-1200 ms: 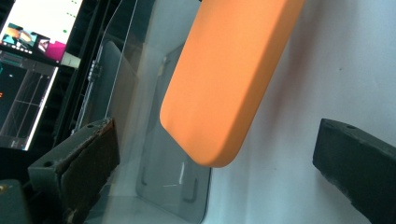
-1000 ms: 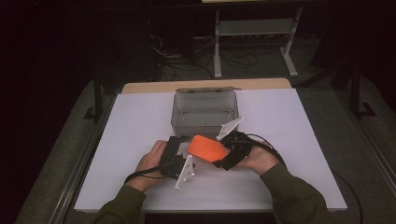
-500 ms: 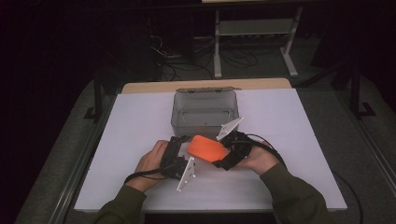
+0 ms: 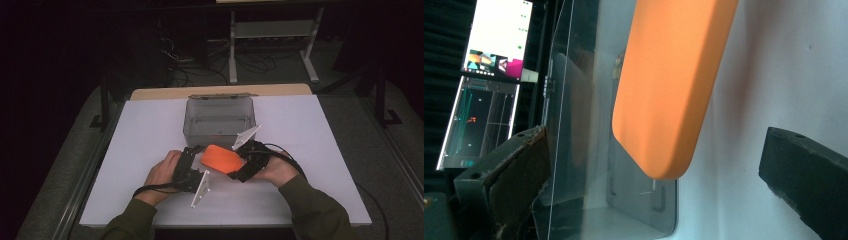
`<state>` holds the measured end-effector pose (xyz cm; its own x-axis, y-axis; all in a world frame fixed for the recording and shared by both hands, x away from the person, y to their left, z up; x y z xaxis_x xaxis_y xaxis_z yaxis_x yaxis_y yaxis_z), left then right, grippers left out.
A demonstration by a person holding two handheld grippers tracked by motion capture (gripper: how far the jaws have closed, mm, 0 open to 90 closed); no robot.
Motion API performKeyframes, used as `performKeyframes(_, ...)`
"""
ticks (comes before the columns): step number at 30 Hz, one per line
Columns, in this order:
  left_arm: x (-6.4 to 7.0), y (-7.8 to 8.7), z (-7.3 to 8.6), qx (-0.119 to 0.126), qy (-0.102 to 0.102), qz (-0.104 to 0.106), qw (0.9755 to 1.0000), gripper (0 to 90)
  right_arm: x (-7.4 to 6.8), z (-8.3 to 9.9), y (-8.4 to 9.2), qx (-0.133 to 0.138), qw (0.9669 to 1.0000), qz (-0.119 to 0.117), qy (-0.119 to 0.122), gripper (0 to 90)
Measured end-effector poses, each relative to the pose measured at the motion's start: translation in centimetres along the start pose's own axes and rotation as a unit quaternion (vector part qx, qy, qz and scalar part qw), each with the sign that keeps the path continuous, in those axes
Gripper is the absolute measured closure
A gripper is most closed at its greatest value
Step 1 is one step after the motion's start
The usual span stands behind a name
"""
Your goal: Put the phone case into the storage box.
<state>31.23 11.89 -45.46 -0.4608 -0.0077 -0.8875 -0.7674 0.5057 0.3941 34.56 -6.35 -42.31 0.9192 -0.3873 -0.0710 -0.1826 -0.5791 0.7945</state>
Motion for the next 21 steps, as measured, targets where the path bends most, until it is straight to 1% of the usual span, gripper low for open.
performKeyframes(3,0.09,-0.02,-0.03,-0.003,-0.008,-0.004,1.0000,0.0,0.01,0.01,0.00,0.000,1.0000,0.000,0.000,14.7)
performKeyframes(21,0.43,-0.24,-0.81,-0.008,-0.025,-0.023,0.9994,0.0,0.07,-0.06,0.02,0.001,1.0000,0.000,-0.002,14.8)
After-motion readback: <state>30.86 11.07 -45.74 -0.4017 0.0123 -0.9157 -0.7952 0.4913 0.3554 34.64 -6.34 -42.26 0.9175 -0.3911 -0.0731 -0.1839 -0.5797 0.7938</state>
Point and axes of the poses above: each handheld gripper's, and its own axes: y roughly backward along the jaws, z roughly out of its underside, x roughly to its right, the point moved 4 cm from there along -y, roughly forward along the jaws, and after that the axes turned 1 degree about -z, right-handed, at the moved point
